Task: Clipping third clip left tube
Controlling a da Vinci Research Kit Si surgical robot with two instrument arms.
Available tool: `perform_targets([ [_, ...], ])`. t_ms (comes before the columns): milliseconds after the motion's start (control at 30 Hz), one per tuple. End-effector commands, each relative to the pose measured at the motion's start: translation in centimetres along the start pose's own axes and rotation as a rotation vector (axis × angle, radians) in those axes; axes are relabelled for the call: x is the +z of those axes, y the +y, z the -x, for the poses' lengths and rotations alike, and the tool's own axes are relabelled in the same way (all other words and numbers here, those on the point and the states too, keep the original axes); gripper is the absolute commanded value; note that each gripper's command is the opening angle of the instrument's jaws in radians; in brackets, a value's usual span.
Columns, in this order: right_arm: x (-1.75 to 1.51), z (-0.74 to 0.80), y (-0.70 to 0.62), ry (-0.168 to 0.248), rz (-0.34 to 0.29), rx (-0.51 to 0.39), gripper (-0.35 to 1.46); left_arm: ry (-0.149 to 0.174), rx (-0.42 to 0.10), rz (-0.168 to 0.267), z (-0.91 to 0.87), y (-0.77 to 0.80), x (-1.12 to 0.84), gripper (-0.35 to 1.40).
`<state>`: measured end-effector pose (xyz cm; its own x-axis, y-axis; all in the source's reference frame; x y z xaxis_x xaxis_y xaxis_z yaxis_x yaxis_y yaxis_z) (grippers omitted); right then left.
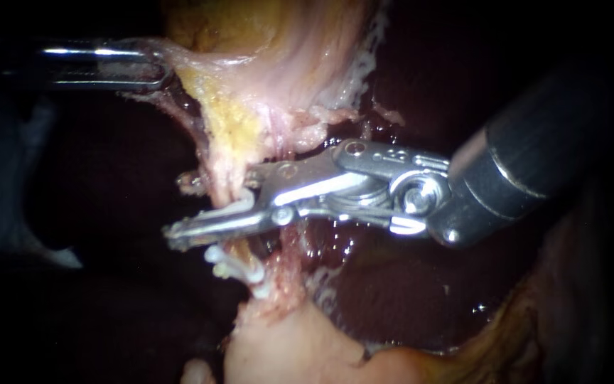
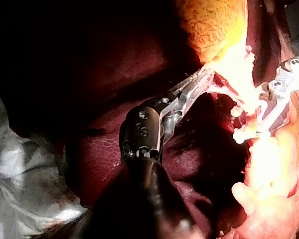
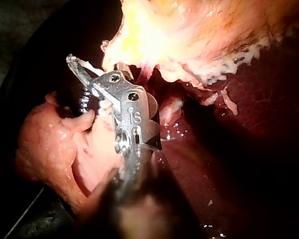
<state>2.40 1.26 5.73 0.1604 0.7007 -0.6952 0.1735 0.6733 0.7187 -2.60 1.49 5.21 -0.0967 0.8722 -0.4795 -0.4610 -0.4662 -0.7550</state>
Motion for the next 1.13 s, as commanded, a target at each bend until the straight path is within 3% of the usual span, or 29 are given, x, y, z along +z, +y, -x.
perform_targets([
  [33,0.01,0.01,0.01,0.002,0.002,0.015,0.33,0.0,0.0,0.0,0.0,0.0,0.0,-0.35],
  [200,0.01,0.01,0.01,0.003,0.005,0.021,0.2,0.0,0.0,0.0,0.0,0.0,0.01,-0.35],
  [500,-0.01,0.02,0.03,0.011,0.007,0.121,-0.33,0.0,0.0,0.0,0.0,0.0,0.01,-0.35],
  [567,-0.03,0.03,0.03,0.013,0.005,0.156,-0.35,0.0,0.0,0.0,0.0,0.0,0.01,-0.35],
  [767,-0.03,0.04,0.04,-0.013,0.014,0.157,-0.35,0.0,0.0,0.0,0.0,0.0,0.02,-0.35],
  [1133,-0.04,0.05,0.06,-0.012,0.018,0.157,-0.35,0.0,0.0,0.0,0.0,-0.02,0.02,-0.35],
])
